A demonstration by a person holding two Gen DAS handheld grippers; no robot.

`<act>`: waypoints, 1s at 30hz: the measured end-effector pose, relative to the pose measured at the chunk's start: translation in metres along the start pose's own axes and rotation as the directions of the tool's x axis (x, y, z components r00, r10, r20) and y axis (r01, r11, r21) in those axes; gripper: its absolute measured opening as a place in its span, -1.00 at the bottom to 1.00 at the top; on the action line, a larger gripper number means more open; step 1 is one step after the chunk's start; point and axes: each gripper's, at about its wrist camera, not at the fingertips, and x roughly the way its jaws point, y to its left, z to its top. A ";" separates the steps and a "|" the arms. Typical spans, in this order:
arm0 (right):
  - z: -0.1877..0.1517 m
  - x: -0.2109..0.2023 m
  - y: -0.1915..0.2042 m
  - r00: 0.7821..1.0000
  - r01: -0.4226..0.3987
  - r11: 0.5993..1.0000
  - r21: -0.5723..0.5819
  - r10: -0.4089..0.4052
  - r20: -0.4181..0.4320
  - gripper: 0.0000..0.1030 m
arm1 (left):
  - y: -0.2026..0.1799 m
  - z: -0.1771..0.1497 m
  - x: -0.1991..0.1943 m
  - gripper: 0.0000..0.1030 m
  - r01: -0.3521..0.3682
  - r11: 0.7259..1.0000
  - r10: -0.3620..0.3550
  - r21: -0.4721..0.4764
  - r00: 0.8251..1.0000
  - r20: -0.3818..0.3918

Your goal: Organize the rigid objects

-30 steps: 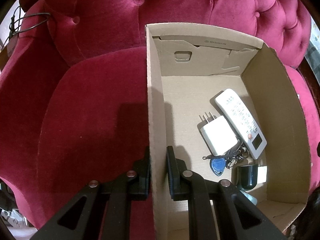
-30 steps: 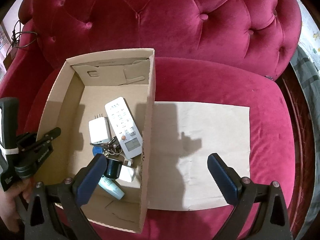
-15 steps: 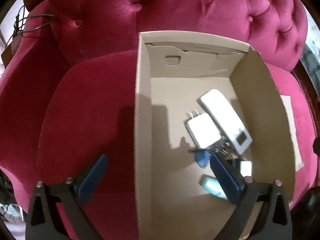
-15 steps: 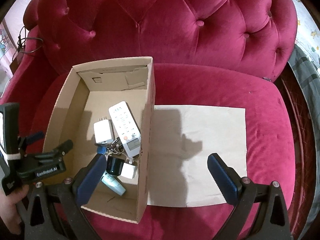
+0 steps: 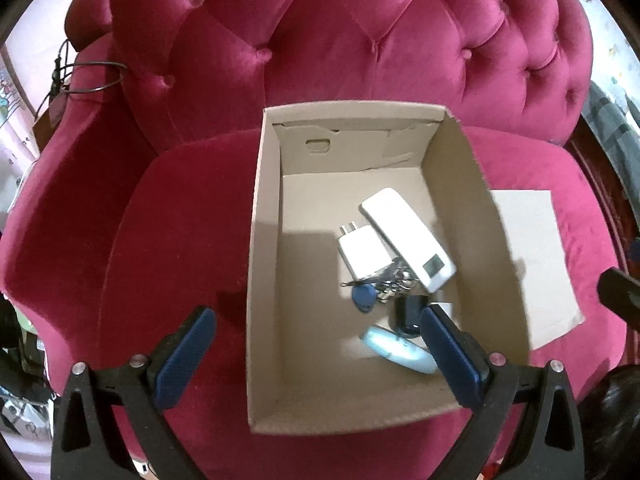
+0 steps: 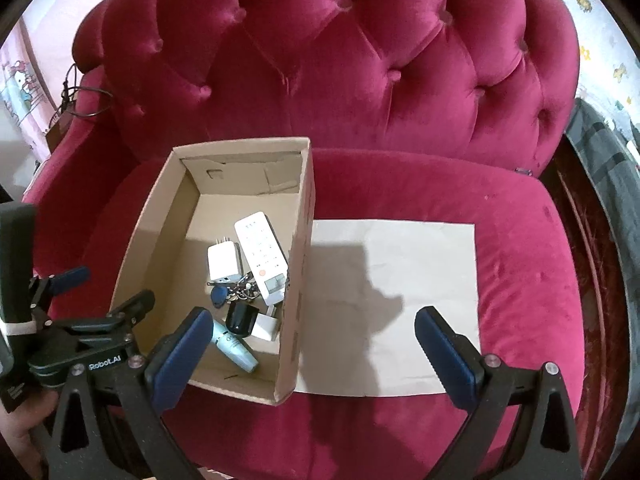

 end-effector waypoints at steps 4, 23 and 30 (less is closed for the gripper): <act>-0.005 -0.016 -0.002 1.000 -0.012 1.000 0.004 0.012 0.023 1.00 | -0.007 -0.006 -0.020 1.00 -0.029 1.000 0.029 0.004 0.999 0.024; -0.040 -0.081 -0.027 0.995 -0.009 1.000 -0.019 0.011 0.098 1.00 | -0.051 -0.045 -0.097 1.00 -0.042 0.999 0.042 -0.003 0.993 0.106; -0.060 -0.094 -0.036 0.992 0.005 1.000 -0.018 -0.002 0.126 1.00 | -0.069 -0.060 -0.110 1.00 -0.033 0.999 0.030 0.024 0.991 0.134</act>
